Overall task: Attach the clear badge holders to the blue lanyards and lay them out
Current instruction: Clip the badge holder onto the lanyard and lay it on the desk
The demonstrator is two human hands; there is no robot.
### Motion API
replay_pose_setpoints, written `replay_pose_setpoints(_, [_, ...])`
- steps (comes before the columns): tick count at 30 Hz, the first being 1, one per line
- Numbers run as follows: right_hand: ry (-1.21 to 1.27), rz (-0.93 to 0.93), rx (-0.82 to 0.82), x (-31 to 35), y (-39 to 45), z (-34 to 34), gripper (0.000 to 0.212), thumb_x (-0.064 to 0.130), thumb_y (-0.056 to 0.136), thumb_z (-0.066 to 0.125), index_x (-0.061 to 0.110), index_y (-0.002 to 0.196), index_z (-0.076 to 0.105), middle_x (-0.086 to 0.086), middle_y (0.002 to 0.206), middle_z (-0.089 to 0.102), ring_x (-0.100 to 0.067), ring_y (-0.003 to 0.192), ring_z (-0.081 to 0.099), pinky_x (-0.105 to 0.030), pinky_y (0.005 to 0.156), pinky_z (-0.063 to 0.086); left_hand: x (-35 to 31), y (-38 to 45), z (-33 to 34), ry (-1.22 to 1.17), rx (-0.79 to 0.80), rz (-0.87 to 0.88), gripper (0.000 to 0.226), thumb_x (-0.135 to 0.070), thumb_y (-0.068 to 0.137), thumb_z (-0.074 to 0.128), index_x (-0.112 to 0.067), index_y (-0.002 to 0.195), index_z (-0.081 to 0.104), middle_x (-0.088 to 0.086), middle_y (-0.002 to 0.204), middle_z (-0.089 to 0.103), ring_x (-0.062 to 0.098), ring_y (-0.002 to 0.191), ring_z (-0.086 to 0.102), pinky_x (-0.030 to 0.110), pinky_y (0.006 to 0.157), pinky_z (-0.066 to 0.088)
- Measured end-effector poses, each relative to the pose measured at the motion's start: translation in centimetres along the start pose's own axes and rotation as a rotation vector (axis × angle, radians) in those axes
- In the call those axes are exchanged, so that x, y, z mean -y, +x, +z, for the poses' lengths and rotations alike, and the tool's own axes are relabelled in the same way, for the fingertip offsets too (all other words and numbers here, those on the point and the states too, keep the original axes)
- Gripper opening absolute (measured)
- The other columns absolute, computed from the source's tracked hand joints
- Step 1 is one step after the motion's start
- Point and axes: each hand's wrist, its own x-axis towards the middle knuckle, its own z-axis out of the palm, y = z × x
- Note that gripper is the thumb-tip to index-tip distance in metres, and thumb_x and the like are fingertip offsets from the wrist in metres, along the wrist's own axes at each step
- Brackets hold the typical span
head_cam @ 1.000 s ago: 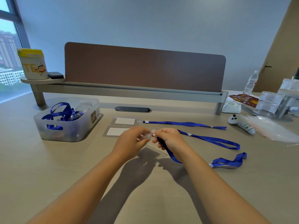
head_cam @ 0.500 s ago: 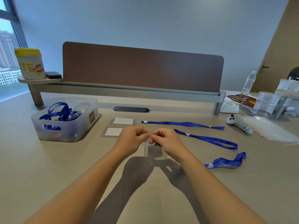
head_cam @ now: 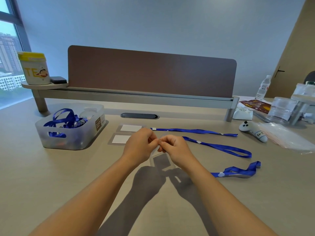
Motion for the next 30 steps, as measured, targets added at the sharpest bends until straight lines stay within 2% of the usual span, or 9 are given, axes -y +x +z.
replay_pose_setpoints(7, [0.022,0.006,0.023,0.4,0.2,0.1,0.02,0.012,0.093,0.046,0.005,0.101,0.063,0.008,0.071,0.053,-0.003,0.067,0.051,-0.012,0.064,0.043,0.7,-0.1,-0.5,-0.084,0.058,-0.032,0.013,-0.018,0.086,0.052,-0.007,0.087,0.057,0.007,0.085,0.058,0.019,0.081,0.053,0.032,0.076,0.047])
replay_pose_setpoints(12, [0.119,0.029,0.06,0.6,0.3,-0.2,0.018,0.013,0.093,0.046,0.019,0.081,0.058,0.005,0.07,0.051,-0.005,0.062,0.045,-0.004,0.047,0.041,1.2,-1.1,-0.7,-0.219,0.106,-0.002,0.017,-0.015,0.078,0.063,-0.017,0.092,0.053,0.0,0.092,0.056,0.015,0.088,0.052,0.028,0.081,0.044])
replay_pose_setpoints(16, [0.147,0.044,0.078,0.5,0.1,-0.2,0.009,0.011,0.09,0.051,0.016,0.085,0.056,0.003,0.07,0.049,-0.007,0.058,0.043,-0.005,0.043,0.039,1.8,-1.2,-0.6,-0.204,-0.041,0.025,0.013,-0.003,0.081,0.056,-0.006,0.094,0.057,0.01,0.093,0.061,0.018,0.086,0.054,0.022,0.075,0.046])
replay_pose_setpoints(17, [0.134,0.06,0.091,0.5,0.0,-0.2,0.005,0.01,0.088,0.054,0.014,0.089,0.054,0.004,0.073,0.049,-0.007,0.059,0.044,-0.007,0.045,0.04,2.0,-1.2,-0.6,-0.185,-0.078,0.045,0.012,-0.002,0.081,0.056,-0.005,0.093,0.059,0.008,0.09,0.059,0.017,0.082,0.054,0.017,0.07,0.045])
replay_pose_setpoints(19, [0.074,0.11,0.111,0.1,-0.1,-0.2,0.018,0.007,0.084,0.059,0.015,0.097,0.05,0.004,0.08,0.048,-0.008,0.063,0.046,-0.013,0.052,0.041,2.5,-1.1,-0.8,-0.104,-0.137,0.101,0.013,-0.001,0.08,0.058,-0.004,0.092,0.061,0.008,0.087,0.059,0.012,0.074,0.051,0.012,0.064,0.04])
replay_pose_setpoints(22, [-0.097,0.17,0.086,-0.8,0.1,-0.4,0.03,0.002,0.082,0.058,0.012,0.109,0.049,0.002,0.085,0.046,-0.011,0.071,0.048,-0.026,0.067,0.048,3.5,-1.2,-1.0,0.065,-0.176,0.176,0.016,0.005,0.078,0.058,-0.002,0.091,0.064,0.018,0.091,0.066,0.026,0.079,0.058,0.026,0.067,0.044])
replay_pose_setpoints(24, [-0.241,0.148,0.024,-1.4,0.1,-0.6,0.027,0.003,0.085,0.051,0.01,0.111,0.051,-0.002,0.091,0.052,-0.014,0.078,0.049,-0.032,0.076,0.049,4.7,-1.4,-1.1,0.198,-0.169,0.24,0.019,0.009,0.071,0.063,-0.004,0.085,0.067,0.018,0.084,0.069,0.032,0.073,0.063,0.031,0.063,0.049])
replay_pose_setpoints(27, [-0.454,0.062,-0.072,-1.9,-0.2,-0.6,0.026,0.009,0.093,0.041,0.011,0.113,0.058,-0.008,0.109,0.063,-0.018,0.09,0.053,-0.03,0.08,0.044,6.2,-2.2,-1.0,0.344,-0.114,0.262,0.023,0.01,0.062,0.071,-0.008,0.077,0.069,0.015,0.073,0.071,0.031,0.062,0.065,0.032,0.052,0.054])
replay_pose_setpoints(30, [-0.702,0.067,-0.055,-2.7,-0.1,0.0,0.034,0.012,0.095,0.037,0.019,0.123,0.055,-0.003,0.122,0.061,-0.02,0.112,0.051,-0.034,0.097,0.037,6.6,-3.0,-0.6,0.416,-0.032,0.266,0.019,0.001,0.064,0.074,-0.01,0.079,0.071,0.013,0.079,0.073,0.031,0.071,0.067,0.036,0.061,0.056])
